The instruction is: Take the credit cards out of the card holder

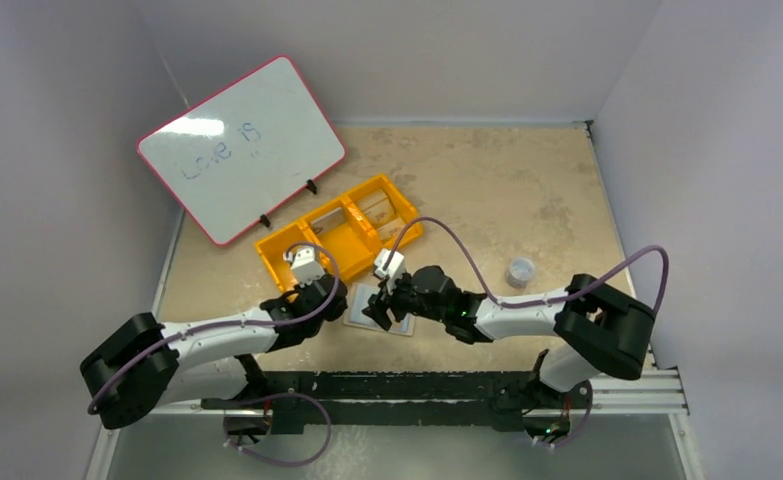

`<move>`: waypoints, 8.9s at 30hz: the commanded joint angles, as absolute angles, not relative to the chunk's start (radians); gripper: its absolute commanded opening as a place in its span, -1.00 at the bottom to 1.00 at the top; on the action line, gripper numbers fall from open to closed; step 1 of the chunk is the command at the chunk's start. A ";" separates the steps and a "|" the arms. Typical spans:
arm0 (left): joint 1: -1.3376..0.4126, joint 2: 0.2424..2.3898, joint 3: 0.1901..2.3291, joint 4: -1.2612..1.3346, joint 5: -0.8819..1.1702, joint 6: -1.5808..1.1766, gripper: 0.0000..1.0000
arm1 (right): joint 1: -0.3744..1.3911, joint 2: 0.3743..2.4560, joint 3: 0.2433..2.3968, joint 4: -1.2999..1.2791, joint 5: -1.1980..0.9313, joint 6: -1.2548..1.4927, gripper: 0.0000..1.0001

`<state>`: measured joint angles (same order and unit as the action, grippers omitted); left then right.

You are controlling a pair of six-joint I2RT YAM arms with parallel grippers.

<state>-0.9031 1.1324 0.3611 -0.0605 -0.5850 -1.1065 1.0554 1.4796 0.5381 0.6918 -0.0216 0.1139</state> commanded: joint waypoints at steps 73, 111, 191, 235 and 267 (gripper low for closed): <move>-0.976 1.004 0.228 -0.008 -0.500 -1.171 -1.00 | 1.049 1.758 0.918 0.200 0.194 0.428 0.24; -0.976 0.994 0.235 -0.032 -0.511 -1.168 -1.00 | 1.049 1.731 0.995 0.149 0.114 0.335 0.28; -0.975 0.995 0.248 -0.064 -0.517 -1.166 -1.00 | 0.896 1.598 0.792 0.004 0.342 0.536 -0.28; -0.976 1.326 0.394 0.047 -0.366 -1.173 -0.47 | 0.825 1.702 0.694 0.350 -0.307 0.620 -0.45; -0.995 1.375 0.333 0.111 -0.371 -1.185 -1.00 | 0.695 1.683 0.488 0.775 -0.521 0.968 -1.00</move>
<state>-0.9768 1.3388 0.3725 0.2100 -0.4530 -1.1690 0.7029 1.7313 0.5095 0.7113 -0.4892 0.9409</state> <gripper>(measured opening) 0.006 0.005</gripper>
